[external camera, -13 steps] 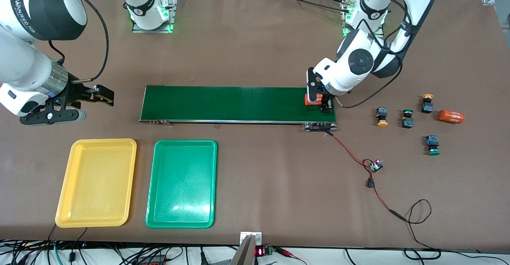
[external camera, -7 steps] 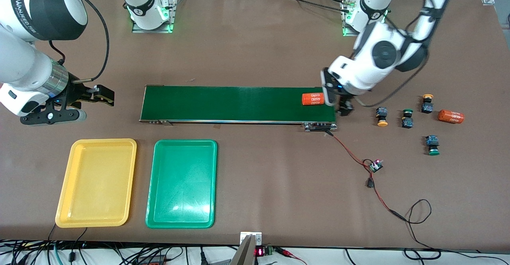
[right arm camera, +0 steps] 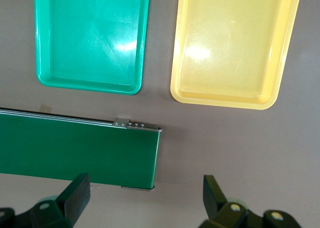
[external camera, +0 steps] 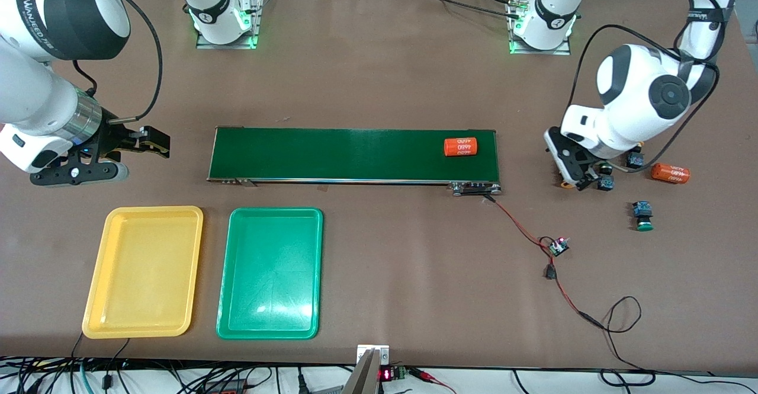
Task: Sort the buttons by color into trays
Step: 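Move the left gripper back over the buttons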
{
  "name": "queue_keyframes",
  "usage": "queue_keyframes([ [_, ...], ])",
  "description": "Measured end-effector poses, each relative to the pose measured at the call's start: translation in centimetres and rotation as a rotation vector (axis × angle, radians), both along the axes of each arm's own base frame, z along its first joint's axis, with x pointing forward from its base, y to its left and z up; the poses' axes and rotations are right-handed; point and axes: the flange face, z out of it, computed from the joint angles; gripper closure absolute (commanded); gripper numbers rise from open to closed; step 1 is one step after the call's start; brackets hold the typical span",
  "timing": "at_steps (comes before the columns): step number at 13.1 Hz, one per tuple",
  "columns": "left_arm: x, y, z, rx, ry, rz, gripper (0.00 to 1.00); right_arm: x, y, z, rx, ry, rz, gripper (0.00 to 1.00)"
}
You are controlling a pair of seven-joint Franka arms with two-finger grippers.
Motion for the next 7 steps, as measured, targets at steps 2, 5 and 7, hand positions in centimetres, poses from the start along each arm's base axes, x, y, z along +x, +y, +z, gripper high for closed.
queue_keyframes([
  [2, 0.1, 3.8, -1.2, 0.003, 0.029, 0.142, 0.00, 0.0, 0.0, 0.0, -0.001, -0.001, 0.000, 0.00],
  [5, -0.3, 7.3, -3.1, 0.015, 0.098, 0.452, 0.00, 0.1, -0.3, 0.0, -0.009, -0.002, -0.003, 0.00],
  [7, -0.8, 7.3, -4.3, 0.028, 0.143, 0.640, 0.00, 0.1, -0.6, 0.0, -0.010, -0.002, -0.008, 0.00],
])
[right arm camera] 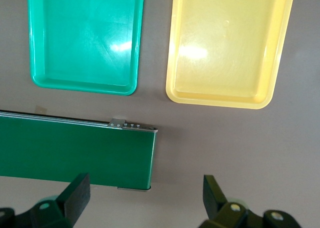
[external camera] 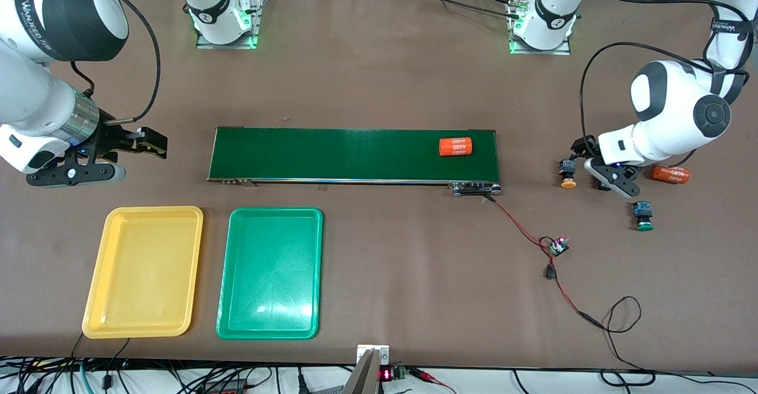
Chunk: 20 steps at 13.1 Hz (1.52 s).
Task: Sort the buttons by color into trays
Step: 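Move the left gripper back over the buttons, then grasp the yellow-capped button with the left gripper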
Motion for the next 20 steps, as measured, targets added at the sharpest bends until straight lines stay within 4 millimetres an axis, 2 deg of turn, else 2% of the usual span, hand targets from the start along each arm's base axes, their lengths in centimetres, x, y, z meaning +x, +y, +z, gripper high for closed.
queue_keyframes([
  [3, -0.3, 0.2, -1.8, 0.016, 0.055, 0.223, 0.00, 0.0, 0.1, 0.2, 0.001, -0.005, 0.001, 0.00],
  [5, -0.3, 1.4, -3.4, 0.018, 0.062, 0.295, 0.00, 0.1, 0.1, 0.8, 0.002, -0.017, 0.001, 0.00],
  [7, -0.6, 2.3, -5.1, 0.013, 0.082, 0.316, 0.00, 0.2, 0.0, 1.0, 0.003, -0.022, 0.000, 0.00],
  [16, -2.2, 2.2, -10.4, -0.006, 0.144, 0.341, 0.01, 0.2, -0.2, 1.3, 0.004, -0.028, -0.004, 0.00],
  [17, -2.5, 2.2, -10.7, -0.006, 0.149, 0.342, 0.08, 0.2, -0.3, 1.4, 0.004, -0.028, -0.004, 0.00],
  [18, -2.7, 2.2, -10.9, -0.006, 0.151, 0.341, 0.32, 0.2, -0.3, 1.4, 0.004, -0.028, -0.005, 0.00],
  [19, -3.0, 2.1, -11.1, -0.006, 0.156, 0.341, 0.38, 0.3, -0.4, 1.4, 0.004, -0.028, -0.006, 0.00],
  [20, -3.3, 2.0, -11.3, -0.005, 0.163, 0.340, 0.48, 0.3, -0.4, 1.4, 0.004, -0.028, -0.006, 0.00],
])
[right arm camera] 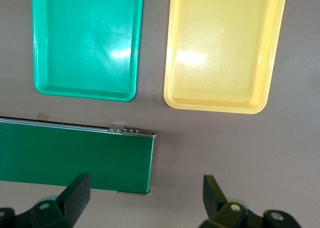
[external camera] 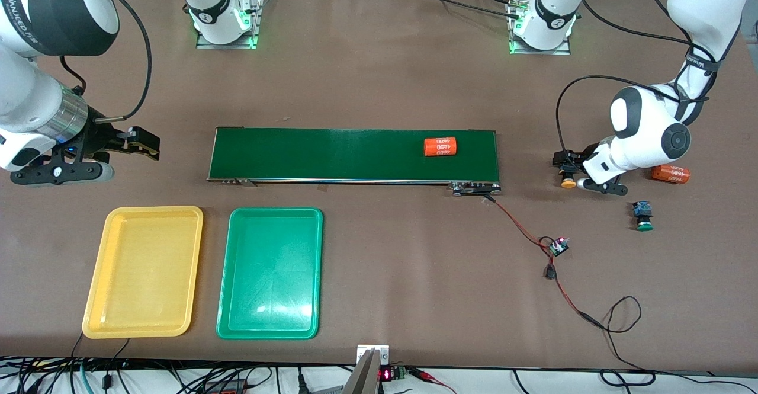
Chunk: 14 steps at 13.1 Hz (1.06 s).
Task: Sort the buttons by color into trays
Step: 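Grasp the yellow-capped button with the left gripper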
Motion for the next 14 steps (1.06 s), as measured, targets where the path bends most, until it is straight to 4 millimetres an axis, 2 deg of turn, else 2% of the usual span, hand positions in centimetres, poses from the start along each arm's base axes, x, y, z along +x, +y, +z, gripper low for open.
queue_keyframes([
  [2, -0.3, 0.0, -0.2, 0.000, 0.004, 0.000, 0.83, 0.0, -0.1, 0.0, 0.000, 0.000, -0.001, 0.00],
  [3, -0.3, 0.0, -0.1, 0.002, 0.002, 0.000, 0.94, 0.0, -0.1, 0.0, 0.000, 0.000, -0.001, 0.00],
  [4, -0.3, 0.0, 0.0, 0.002, 0.000, -0.001, 1.00, 0.0, -0.1, 0.0, 0.000, 0.000, -0.002, 0.00],
  [6, -0.2, -0.4, 0.3, 0.003, -0.003, -0.009, 1.00, 0.0, -0.1, 0.0, 0.000, 0.000, -0.002, 0.00],
  [8, 0.1, -0.9, 1.7, 0.010, -0.010, -0.025, 1.00, 0.0, -0.2, 0.0, 0.000, 0.000, -0.004, 0.00],
  [10, 0.8, -2.1, 5.0, 0.032, -0.035, -0.053, 1.00, 0.1, -0.4, 0.0, -0.001, -0.001, -0.008, 0.00],
  [12, 1.2, -4.4, 9.5, 0.061, -0.035, -0.078, 1.00, 0.1, -0.6, 0.0, -0.001, -0.001, -0.011, 0.00],
  [14, 1.2, -7.0, 12.9, 0.080, -0.034, -0.086, 1.00, 0.1, -0.7, 0.0, -0.001, -0.001, -0.012, 0.00],
])
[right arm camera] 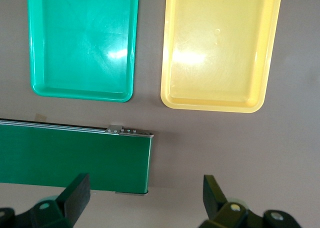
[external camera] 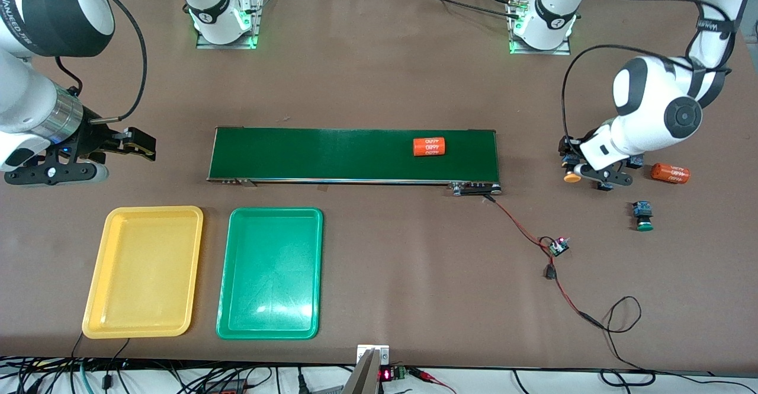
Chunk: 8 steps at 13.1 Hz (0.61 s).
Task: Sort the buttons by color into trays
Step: 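Place the yellow button on the conveyor belt and release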
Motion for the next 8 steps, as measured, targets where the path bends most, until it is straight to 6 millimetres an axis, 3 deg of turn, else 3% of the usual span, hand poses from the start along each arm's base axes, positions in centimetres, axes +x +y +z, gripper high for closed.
queue_keyframes([
  [2, -0.4, -4.3, 1.1, 0.000, -0.003, 0.006, 1.00, 0.0, 0.0, 0.0, 0.000, 0.000, 0.000, 0.00],
  [5, -1.6, -10.8, 0.6, -0.023, 0.028, 0.042, 1.00, 0.0, 0.0, 0.0, 0.000, 0.000, 0.000, 0.00],
  [8, -1.8, -14.6, -0.5, -0.036, 0.060, 0.079, 1.00, 0.0, 0.0, 0.0, 0.000, 0.000, 0.000, 0.00],
])
